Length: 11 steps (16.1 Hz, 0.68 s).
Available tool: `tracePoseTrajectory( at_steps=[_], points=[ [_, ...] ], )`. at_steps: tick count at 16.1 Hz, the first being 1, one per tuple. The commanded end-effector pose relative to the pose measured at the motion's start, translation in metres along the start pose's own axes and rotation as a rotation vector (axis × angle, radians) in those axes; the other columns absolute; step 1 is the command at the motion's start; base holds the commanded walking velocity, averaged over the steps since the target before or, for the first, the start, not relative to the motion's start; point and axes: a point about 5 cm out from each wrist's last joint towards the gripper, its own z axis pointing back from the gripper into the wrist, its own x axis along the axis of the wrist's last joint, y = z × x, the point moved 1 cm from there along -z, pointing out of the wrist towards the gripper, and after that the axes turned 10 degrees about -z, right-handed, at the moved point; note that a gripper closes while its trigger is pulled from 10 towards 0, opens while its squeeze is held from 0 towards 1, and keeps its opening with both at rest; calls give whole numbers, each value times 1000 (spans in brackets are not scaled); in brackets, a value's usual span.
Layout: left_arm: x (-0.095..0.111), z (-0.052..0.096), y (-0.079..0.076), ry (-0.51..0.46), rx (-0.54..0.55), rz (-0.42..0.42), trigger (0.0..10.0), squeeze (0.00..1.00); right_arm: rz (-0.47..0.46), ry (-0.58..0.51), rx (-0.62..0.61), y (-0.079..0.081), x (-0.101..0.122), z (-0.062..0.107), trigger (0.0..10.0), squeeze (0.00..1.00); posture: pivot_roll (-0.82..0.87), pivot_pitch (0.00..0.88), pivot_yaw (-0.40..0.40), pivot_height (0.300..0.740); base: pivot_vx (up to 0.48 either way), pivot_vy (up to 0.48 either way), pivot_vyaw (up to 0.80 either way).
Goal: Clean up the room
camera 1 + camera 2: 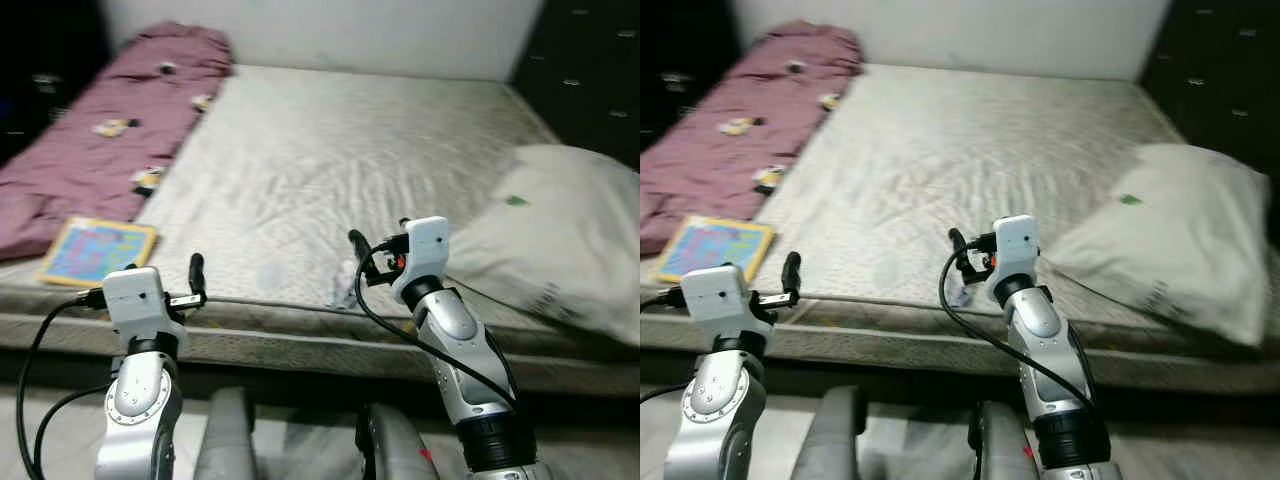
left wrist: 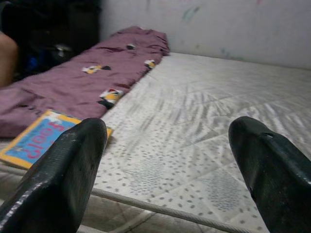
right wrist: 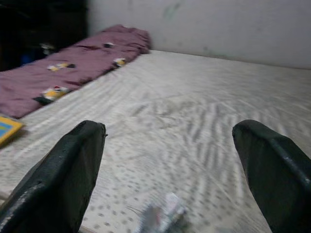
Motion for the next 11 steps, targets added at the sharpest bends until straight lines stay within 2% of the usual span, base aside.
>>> tracePoseTrajectory(
  at_steps=[1, 2, 8, 11],
  points=[
    [7, -1, -2, -22, -10, 12, 10000, 0, 10, -1, -2, -3, 3, -1, 10000, 0, 5, 10, -59, 610, 0, 0, 0],
    [7, 0, -1, -19, -8, 13, 10000, 0, 0, 0, -1, -2, 2, -1, 10000, 0, 6, 13, -58, 601, 0, 0, 419],
    [6, -1, 0, -8, -7, 20, 10000, 0, -22, 6, 14, 4, 0, -1, 10000, 0, 6, 33, -57, 528, 0, 0, 0],
    [9, -4, 1, -14, 1, 27, 10000, 0, -24, 3, 20, 5, 2, -5, 10000, 0, 6, 44, -53, 528, 0, 0, 0]
  ],
)
